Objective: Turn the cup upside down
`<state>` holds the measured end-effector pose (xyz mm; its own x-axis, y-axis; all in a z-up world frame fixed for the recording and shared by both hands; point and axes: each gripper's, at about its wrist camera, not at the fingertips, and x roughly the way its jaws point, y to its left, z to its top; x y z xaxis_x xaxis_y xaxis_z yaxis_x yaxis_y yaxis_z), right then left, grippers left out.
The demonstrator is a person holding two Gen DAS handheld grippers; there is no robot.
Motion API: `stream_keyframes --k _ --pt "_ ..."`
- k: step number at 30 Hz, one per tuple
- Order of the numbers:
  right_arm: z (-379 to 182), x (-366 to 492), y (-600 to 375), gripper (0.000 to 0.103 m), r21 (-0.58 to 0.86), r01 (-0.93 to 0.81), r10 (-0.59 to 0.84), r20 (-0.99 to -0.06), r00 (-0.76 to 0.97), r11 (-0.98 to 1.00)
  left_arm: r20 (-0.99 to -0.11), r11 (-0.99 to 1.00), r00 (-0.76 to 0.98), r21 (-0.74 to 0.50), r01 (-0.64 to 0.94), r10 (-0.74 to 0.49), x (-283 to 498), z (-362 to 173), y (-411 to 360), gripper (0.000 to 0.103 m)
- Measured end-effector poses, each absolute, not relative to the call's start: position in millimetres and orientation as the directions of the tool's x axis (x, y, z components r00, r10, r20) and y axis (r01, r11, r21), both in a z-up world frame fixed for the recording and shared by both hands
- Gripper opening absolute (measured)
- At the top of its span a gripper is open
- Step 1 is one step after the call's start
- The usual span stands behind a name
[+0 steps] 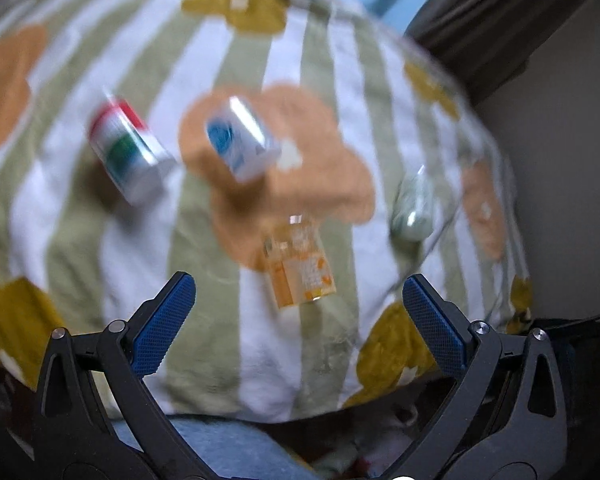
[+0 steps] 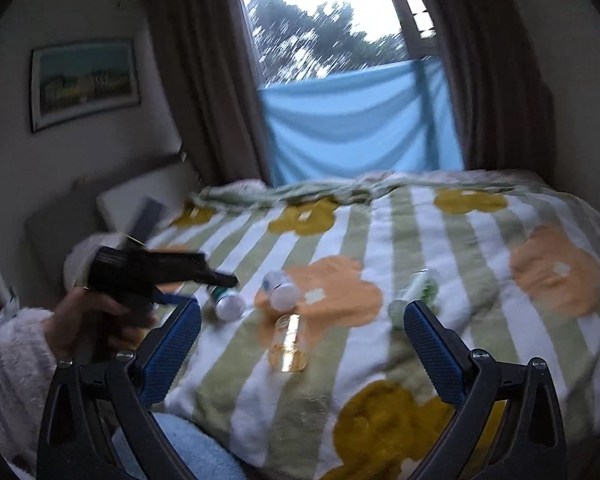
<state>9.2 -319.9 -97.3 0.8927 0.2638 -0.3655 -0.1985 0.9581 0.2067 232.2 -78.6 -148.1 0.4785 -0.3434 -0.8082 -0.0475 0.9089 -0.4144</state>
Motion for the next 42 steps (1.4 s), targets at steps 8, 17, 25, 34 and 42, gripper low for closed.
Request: stream_keyframes --k 8,17,25,34,42 --pt "-109 -20 -328 0.102 0.140 -0.168 0.204 -0.312 0.928 0.976 -0.881 0.881 0.281 -0.438 -0.177 -0.381 290 -224 -101 0.103" --pt "-133 -11 -330 0.102 0.133 -0.191 0.227 -0.352 0.908 0.972 -0.914 0.891 0.197 -0.395 -0.225 -0.355 320 -255 -110 0.094" --pt "-144 -4 -333 0.102 0.175 -0.194 0.248 -0.371 0.895 0.965 -0.914 0.891 0.160 -0.400 -0.214 -0.372 335 -269 -111 0.069" --pt "-140 -3 -337 0.102 0.209 -0.199 0.265 -0.363 0.893 0.958 -0.877 0.872 0.203 -0.467 -0.147 -0.435 329 -253 -105 0.058" --pt "-140 -1 -333 0.102 0.213 -0.213 0.280 -0.365 0.888 0.954 -0.698 0.914 0.596 -0.360 0.188 -0.397 287 -192 -119 0.058"
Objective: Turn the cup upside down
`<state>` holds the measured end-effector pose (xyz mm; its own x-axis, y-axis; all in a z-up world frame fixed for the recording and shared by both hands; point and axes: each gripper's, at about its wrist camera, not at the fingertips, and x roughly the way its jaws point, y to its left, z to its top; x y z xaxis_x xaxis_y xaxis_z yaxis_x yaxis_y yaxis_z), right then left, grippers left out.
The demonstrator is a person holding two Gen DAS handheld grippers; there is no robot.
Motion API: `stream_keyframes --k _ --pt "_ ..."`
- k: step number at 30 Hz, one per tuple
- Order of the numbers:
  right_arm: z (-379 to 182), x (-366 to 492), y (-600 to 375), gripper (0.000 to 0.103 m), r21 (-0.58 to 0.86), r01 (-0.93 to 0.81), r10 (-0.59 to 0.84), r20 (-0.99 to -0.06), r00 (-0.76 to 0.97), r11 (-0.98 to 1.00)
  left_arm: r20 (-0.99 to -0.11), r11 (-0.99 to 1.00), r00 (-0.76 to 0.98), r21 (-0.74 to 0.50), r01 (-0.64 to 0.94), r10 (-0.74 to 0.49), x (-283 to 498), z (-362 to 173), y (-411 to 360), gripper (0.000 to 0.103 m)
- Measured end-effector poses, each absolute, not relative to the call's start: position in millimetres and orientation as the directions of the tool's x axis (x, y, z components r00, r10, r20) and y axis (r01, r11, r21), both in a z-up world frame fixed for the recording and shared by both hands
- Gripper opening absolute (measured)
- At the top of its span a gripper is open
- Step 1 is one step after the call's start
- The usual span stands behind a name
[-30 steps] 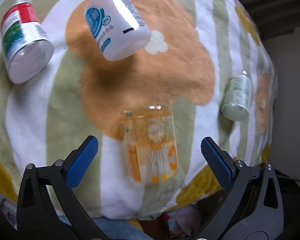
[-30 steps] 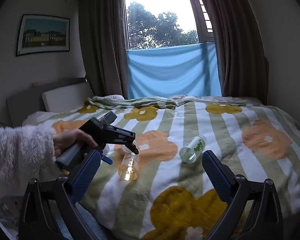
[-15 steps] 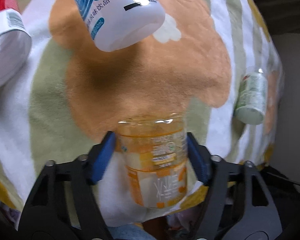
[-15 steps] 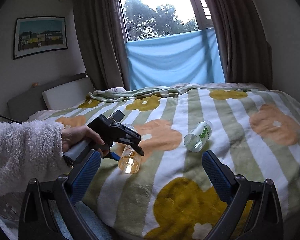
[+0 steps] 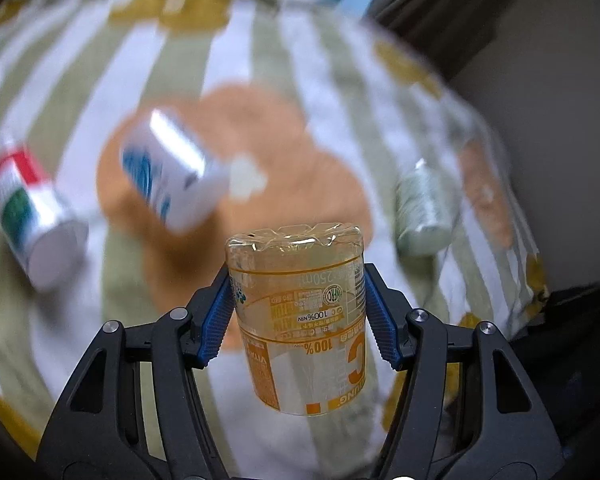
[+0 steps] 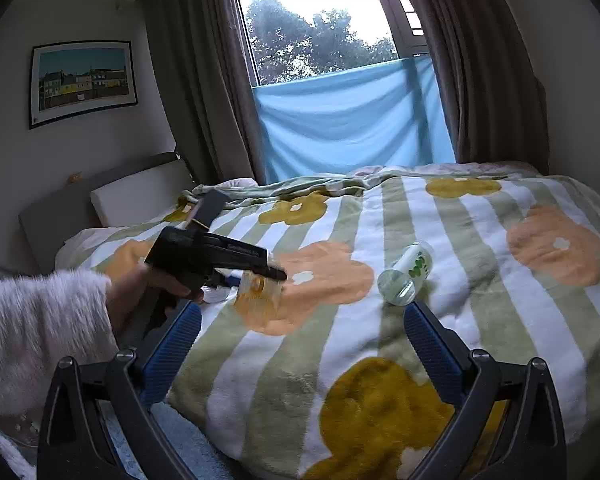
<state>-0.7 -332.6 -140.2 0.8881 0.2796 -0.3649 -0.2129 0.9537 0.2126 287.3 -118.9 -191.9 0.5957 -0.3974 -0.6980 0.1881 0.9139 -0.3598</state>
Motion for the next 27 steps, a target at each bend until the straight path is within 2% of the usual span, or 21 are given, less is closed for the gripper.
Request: stream_keyframes --k 4,6,10,15,27 --pt "-146 6 -329 0.102 0.204 -0.208 0.274 -0.391 0.879 0.957 -0.570 0.935 0.742 -0.193 0.296 -0.353 266 -200 -127 0.058" --pt "-150 9 -328 0.102 0.200 -0.201 0.268 -0.406 0.874 0.959 -0.549 0.935 0.762 -0.125 0.331 -0.343 264 -210 -132 0.058" --pt "-160 17 -328 0.102 0.213 -0.191 0.268 -0.437 0.859 0.958 -0.534 0.927 0.769 -0.083 0.366 -0.352 263 -226 -139 0.058" --pt "-168 28 -325 0.102 0.238 -0.192 0.284 -0.456 0.844 0.952 -0.590 0.924 0.733 -0.061 0.378 -0.339 270 -243 -145 0.058" --pt "-168 32 -311 0.102 0.220 -0.237 0.315 -0.462 0.829 0.946 -0.704 0.914 0.621 -0.098 0.394 -0.344 253 -238 -130 0.058"
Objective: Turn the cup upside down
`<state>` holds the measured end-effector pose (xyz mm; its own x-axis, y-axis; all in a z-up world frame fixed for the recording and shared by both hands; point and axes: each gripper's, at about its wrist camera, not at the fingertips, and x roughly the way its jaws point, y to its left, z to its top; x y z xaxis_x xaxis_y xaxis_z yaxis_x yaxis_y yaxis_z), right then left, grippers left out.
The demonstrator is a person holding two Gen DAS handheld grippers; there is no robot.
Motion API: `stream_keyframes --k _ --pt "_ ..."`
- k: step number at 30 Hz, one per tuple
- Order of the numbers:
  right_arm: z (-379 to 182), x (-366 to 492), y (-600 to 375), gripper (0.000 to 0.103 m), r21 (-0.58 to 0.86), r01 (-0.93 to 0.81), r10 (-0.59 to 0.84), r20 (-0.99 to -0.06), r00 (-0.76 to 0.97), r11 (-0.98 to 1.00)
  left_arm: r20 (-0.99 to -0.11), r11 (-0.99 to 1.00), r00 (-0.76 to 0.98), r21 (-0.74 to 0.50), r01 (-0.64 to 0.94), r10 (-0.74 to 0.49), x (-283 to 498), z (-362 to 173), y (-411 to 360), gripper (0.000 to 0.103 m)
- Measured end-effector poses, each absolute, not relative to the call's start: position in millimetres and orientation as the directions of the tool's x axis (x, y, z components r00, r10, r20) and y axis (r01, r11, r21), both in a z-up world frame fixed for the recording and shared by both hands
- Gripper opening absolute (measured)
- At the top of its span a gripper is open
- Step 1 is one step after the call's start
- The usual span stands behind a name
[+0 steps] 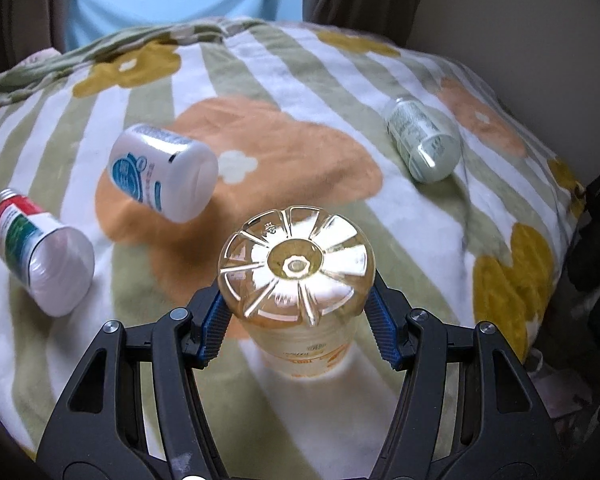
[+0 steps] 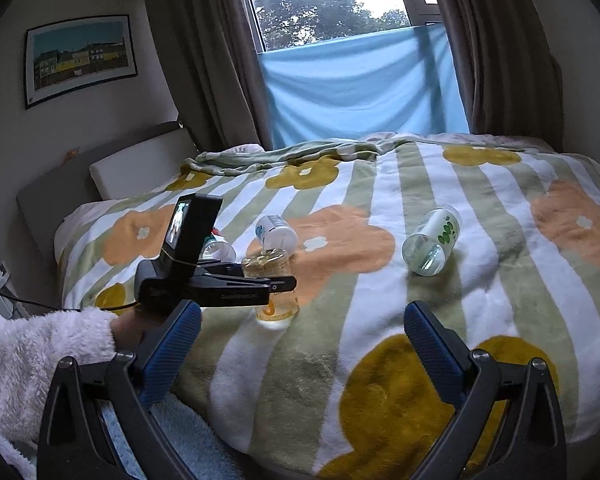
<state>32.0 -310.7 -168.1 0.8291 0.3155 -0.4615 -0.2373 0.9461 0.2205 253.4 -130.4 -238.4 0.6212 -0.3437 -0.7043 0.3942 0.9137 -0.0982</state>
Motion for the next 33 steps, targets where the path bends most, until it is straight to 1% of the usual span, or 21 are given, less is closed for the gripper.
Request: stream_keyframes --k 5,8,9,10,12,19,25,33 --pt "-168 31 -312 0.102 0.233 -0.234 0.319 -0.459 0.829 0.944 -0.741 0.910 0.571 -0.131 0.394 -0.354 257 -243 -130 0.058" --pt "-168 30 -312 0.102 0.227 -0.233 0.315 -0.460 0.830 0.945 -0.748 0.909 0.569 -0.113 0.401 -0.343 255 -242 -134 0.060" --pt "-168 30 -312 0.102 0.226 -0.232 0.314 -0.460 0.830 0.946 -0.753 0.910 0.566 -0.104 0.401 -0.336 255 -242 -135 0.069" --pt "-168 30 -313 0.102 0.225 -0.231 0.313 -0.461 0.831 0.946 -0.761 0.916 0.568 -0.084 0.393 -0.314 254 -242 -136 0.087" --pt "-168 30 -315 0.102 0.226 -0.229 0.311 -0.462 0.831 0.947 -0.754 0.922 0.590 -0.054 0.383 -0.290 250 -241 -135 0.103" --pt "-169 32 -311 0.102 0.238 -0.231 0.319 -0.466 0.825 0.944 -0.757 0.927 0.593 -0.043 0.373 -0.273 246 -238 -127 0.103" --pt "-165 31 -304 0.102 0.217 -0.242 0.318 -0.465 0.826 0.946 -0.750 0.929 0.603 -0.042 0.367 -0.272 240 -232 -124 0.103" --pt "-150 20 -300 0.102 0.191 -0.240 0.302 -0.445 0.843 0.952 -0.709 0.931 0.646 -0.041 0.363 -0.283 214 -198 -117 0.103"
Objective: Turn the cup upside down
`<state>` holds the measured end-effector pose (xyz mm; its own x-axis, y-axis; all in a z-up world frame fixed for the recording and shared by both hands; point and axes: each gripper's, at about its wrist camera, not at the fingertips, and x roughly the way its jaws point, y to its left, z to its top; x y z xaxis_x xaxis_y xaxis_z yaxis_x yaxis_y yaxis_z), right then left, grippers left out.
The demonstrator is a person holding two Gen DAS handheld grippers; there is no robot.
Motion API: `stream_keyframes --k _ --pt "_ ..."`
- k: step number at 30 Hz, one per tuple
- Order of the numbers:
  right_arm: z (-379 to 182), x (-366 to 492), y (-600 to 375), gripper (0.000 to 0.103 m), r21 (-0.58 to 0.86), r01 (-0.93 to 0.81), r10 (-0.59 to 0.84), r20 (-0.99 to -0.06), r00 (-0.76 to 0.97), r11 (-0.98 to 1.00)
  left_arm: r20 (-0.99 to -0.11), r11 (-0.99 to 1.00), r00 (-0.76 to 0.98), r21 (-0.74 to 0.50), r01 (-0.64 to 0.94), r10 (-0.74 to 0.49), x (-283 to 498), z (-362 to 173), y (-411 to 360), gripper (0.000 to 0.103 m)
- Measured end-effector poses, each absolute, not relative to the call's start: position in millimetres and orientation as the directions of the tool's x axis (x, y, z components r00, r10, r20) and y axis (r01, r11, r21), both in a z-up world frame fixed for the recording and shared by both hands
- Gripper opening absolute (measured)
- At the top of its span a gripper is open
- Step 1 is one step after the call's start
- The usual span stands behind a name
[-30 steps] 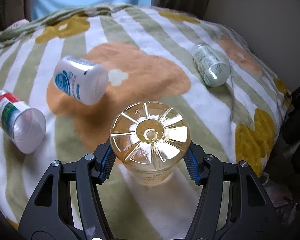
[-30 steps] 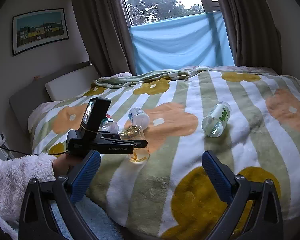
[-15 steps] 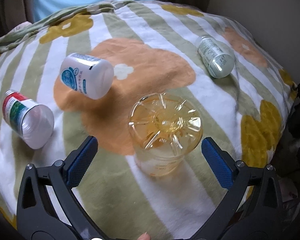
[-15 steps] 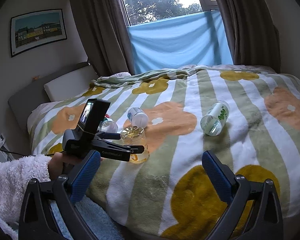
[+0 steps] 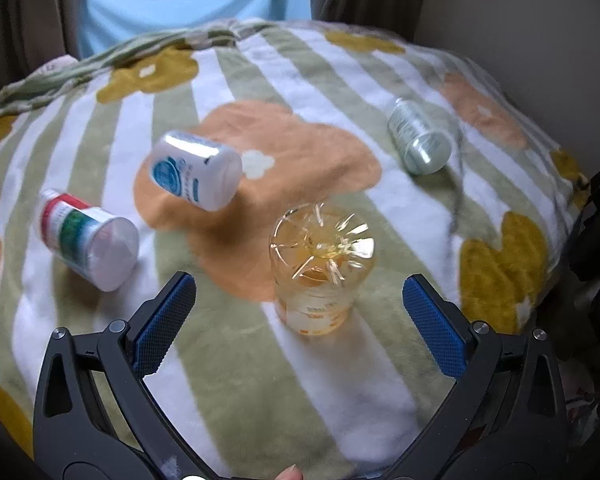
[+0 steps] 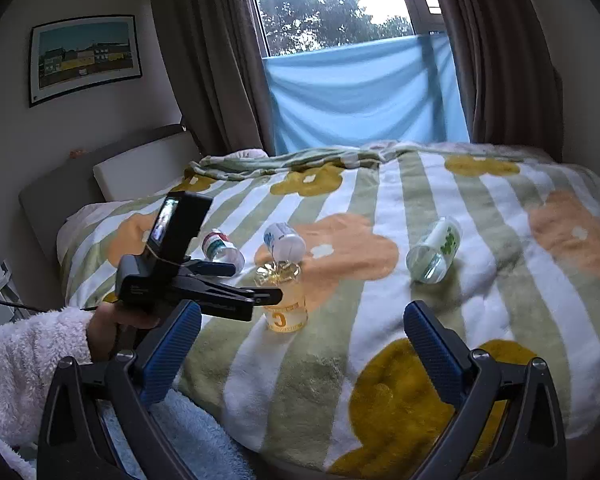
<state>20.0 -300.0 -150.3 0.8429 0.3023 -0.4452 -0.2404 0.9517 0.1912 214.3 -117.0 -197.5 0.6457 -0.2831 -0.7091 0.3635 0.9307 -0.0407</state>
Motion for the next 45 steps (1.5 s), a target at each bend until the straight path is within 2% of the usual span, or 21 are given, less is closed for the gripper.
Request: stream_keyframes --k 6,11,15,20,27,34,45 --pt "-115 2 -291 0.102 0.135 -0.233 0.267 -0.381 0.885 0.963 -0.631 0.937 0.713 -0.068 0.342 -0.306 177 -146 -100 0.103" --pt "-78 -8 -282 0.102 0.086 -0.186 0.204 -0.316 0.926 0.979 -0.523 0.952 0.798 -0.111 0.284 -0.299 129 -90 -74 0.103" --pt "-46 -8 -274 0.101 0.026 -0.110 0.112 -0.270 0.956 0.994 -0.422 0.978 0.882 -0.101 0.184 -0.210 85 -52 -57 0.103" --pt "-27 -9 -264 0.101 0.011 -0.035 0.037 -0.241 0.970 0.999 -0.328 0.993 0.939 -0.086 0.081 -0.105 34 -35 -46 0.103" --pt "-49 -21 -238 0.101 -0.052 0.031 -0.043 -0.248 0.968 0.998 -0.295 0.996 0.954 -0.082 0.021 -0.044 -1 -47 -37 0.103" --pt "-57 -24 -240 0.101 -0.026 0.040 -0.046 -0.269 0.962 0.999 -0.269 1.000 0.963 0.011 -0.021 0.023 -9 -49 -47 0.103" --pt "-52 -29 -239 0.101 -0.028 0.057 -0.062 -0.251 0.966 0.998 -0.247 0.998 0.968 0.031 -0.049 0.055 -13 -45 -50 0.103"
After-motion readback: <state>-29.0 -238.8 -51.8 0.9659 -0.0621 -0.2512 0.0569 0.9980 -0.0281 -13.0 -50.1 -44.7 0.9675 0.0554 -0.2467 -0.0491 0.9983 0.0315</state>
